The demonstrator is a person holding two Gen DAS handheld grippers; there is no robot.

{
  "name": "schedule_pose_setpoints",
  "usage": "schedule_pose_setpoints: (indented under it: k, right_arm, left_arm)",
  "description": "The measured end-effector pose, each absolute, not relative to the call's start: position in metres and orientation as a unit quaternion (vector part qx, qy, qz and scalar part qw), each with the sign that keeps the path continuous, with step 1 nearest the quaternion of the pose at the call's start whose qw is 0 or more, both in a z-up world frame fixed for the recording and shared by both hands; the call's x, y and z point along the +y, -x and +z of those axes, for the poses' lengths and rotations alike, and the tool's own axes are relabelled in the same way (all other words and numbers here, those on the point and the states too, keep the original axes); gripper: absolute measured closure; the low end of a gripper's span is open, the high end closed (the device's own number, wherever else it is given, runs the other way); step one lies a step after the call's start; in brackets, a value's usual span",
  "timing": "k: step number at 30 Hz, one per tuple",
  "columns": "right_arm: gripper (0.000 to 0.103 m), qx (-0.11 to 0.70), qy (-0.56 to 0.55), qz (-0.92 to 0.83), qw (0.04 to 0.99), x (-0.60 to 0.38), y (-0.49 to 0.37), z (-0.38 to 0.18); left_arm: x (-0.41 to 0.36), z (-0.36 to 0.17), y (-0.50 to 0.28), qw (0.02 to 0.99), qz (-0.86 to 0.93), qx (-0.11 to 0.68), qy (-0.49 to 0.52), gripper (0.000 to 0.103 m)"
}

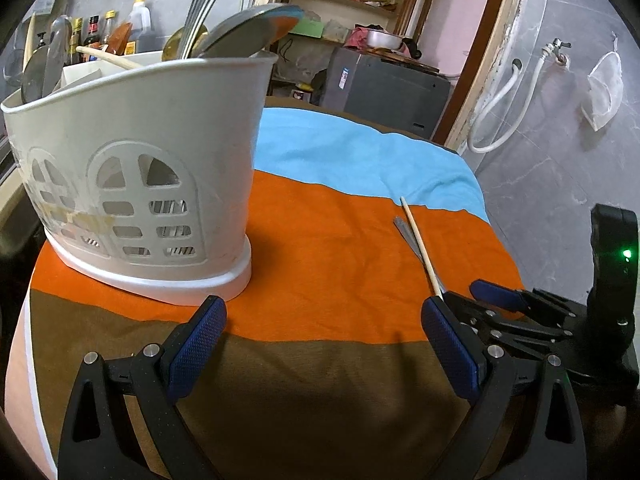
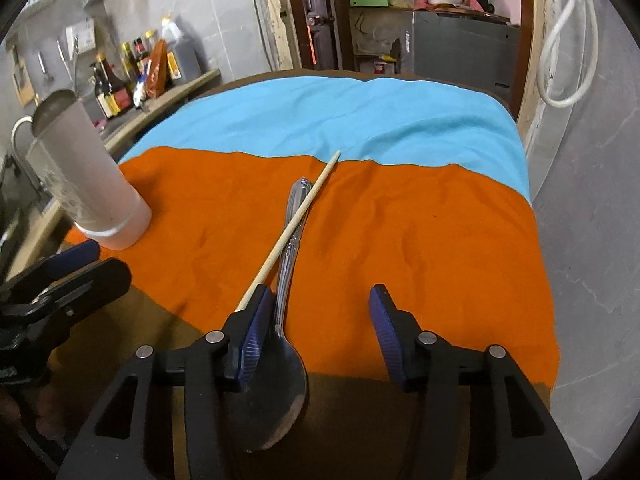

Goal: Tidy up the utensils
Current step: 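Close the left tool on the chopstick while the right tool closes on the spoon handle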

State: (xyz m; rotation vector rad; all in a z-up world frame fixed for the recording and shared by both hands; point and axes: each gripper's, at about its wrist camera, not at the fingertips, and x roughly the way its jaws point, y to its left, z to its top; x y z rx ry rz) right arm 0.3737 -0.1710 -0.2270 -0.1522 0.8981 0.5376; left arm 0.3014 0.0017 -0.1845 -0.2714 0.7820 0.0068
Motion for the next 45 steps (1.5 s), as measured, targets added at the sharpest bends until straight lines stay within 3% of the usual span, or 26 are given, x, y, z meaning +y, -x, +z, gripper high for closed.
schedule_pose_setpoints:
  k: [6, 9, 15, 20, 23, 28, 32, 37, 45]
  right_arm:
    - [0.085, 0.427, 0.067, 0.238, 0.870, -0.181, -0.378, -0.228]
    - [0.092, 0.428, 0.055, 0.229, 0.872, -0.193, -0.380, -0.228]
    - [0.097, 0.432, 0.033, 0.207, 0.877, -0.213, -0.383, -0.228]
    - [0.100, 0.433, 0.022, 0.187, 0.881, -0.223, -0.383, -0.227]
    - [0.100, 0.434, 0.012, 0.180, 0.883, -0.229, -0.381, -0.226]
    - [0.100, 0.435, -0.001, 0.174, 0.883, -0.233, -0.378, -0.226]
    - [0.099, 0.438, -0.017, 0.174, 0.882, -0.237, -0.374, -0.227]
    - [0.099, 0.441, -0.028, 0.176, 0.880, -0.238, -0.369, -0.227]
    - [0.098, 0.452, -0.048, 0.186, 0.871, -0.239, -0.353, -0.226]
  left_arm:
    - [-0.008, -0.188, -0.311, 0.912, -0.021, 0.392, 0.117, 0.008]
    - [-0.016, -0.188, -0.315, 0.912, -0.045, 0.394, 0.104, 0.008]
    - [-0.028, -0.189, -0.336, 0.907, -0.090, 0.401, 0.096, 0.015]
    - [-0.035, -0.194, -0.365, 0.894, -0.112, 0.422, 0.098, 0.046]
    - [-0.044, -0.199, -0.379, 0.886, -0.124, 0.438, 0.091, 0.058]
    - [-0.063, -0.204, -0.392, 0.881, -0.119, 0.456, 0.048, 0.061]
    - [-0.066, -0.208, -0.393, 0.883, -0.105, 0.457, 0.030, 0.086]
    - [-0.064, -0.211, -0.392, 0.880, -0.111, 0.461, 0.030, 0.098]
    - [-0.049, -0.207, -0.367, 0.869, -0.116, 0.474, 0.083, 0.101]
